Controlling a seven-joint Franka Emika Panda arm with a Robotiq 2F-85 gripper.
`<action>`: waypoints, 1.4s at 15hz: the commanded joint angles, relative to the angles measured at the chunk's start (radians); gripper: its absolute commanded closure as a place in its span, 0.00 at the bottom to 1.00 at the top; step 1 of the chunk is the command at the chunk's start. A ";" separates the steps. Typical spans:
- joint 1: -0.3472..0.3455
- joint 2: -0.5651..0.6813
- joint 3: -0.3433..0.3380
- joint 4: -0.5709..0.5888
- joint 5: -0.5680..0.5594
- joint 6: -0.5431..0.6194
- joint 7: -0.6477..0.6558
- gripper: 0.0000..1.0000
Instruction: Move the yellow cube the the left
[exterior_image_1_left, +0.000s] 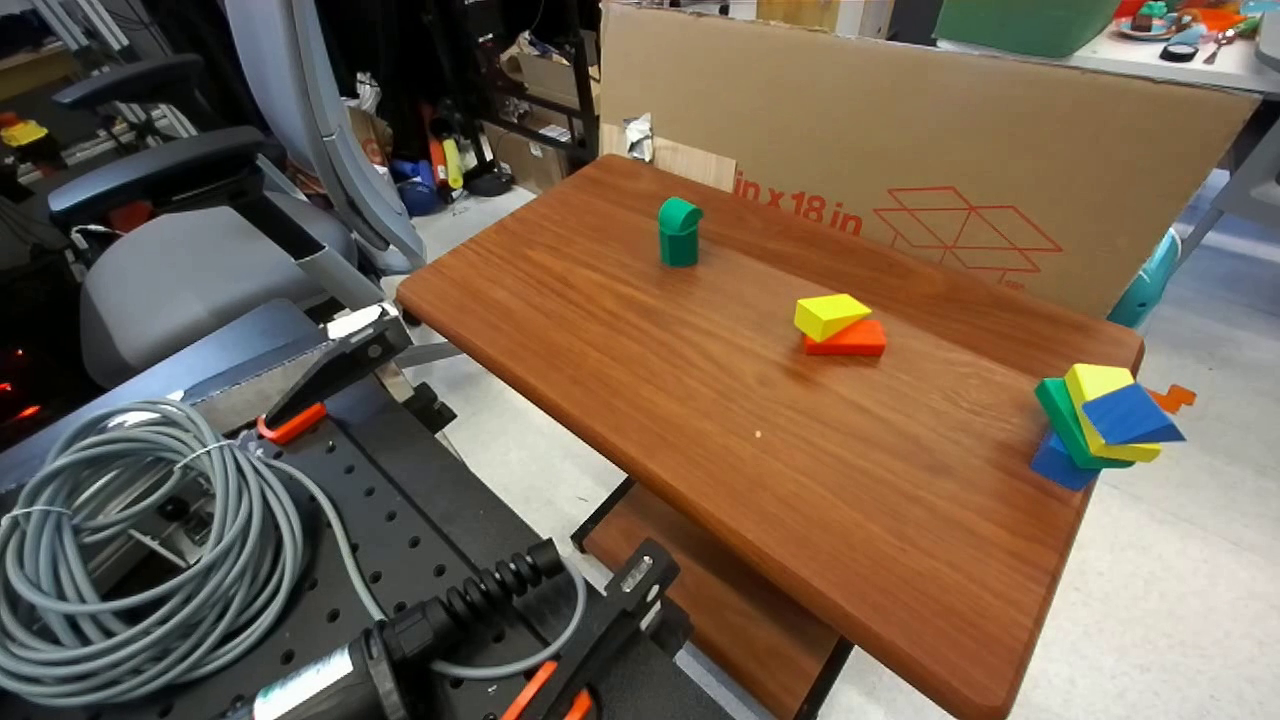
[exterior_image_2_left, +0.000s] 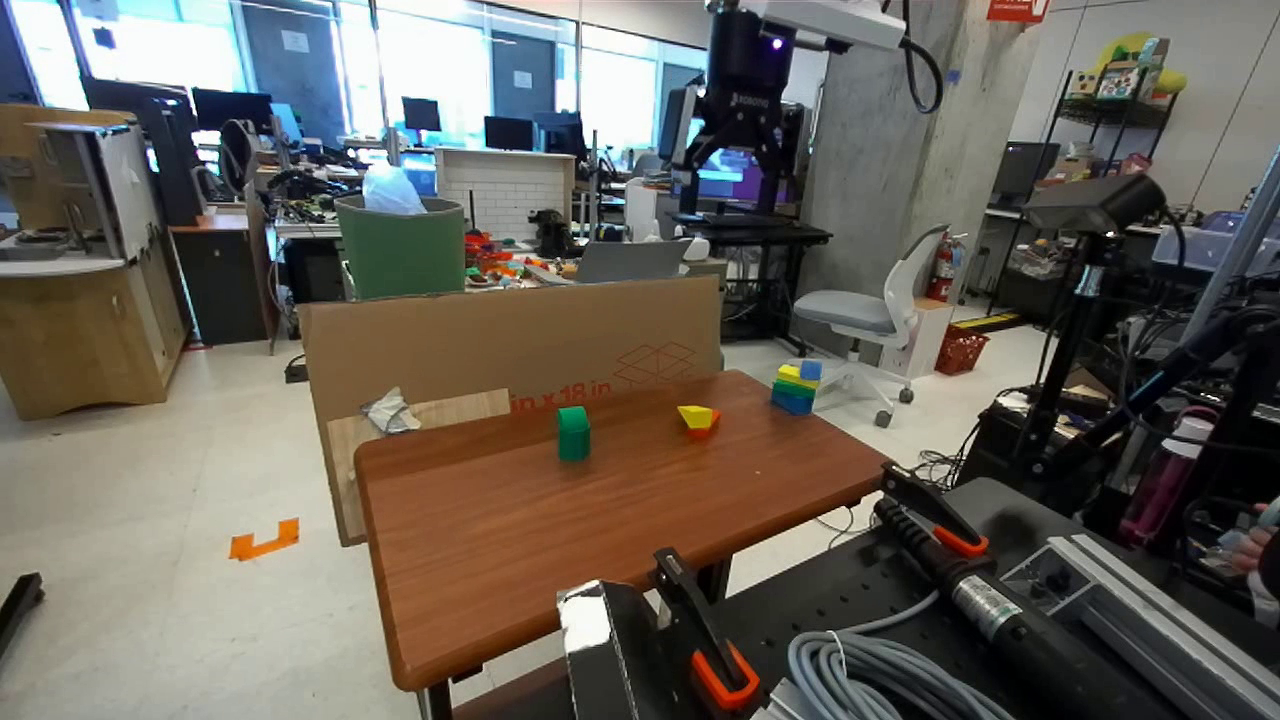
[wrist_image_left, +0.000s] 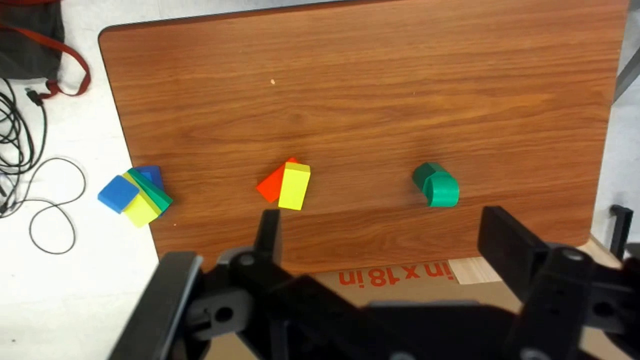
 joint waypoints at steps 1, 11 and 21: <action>-0.018 0.150 -0.005 0.115 0.038 0.022 0.046 0.00; -0.018 0.437 -0.012 0.325 0.046 0.019 0.130 0.00; -0.017 0.618 -0.042 0.448 0.034 0.001 0.189 0.00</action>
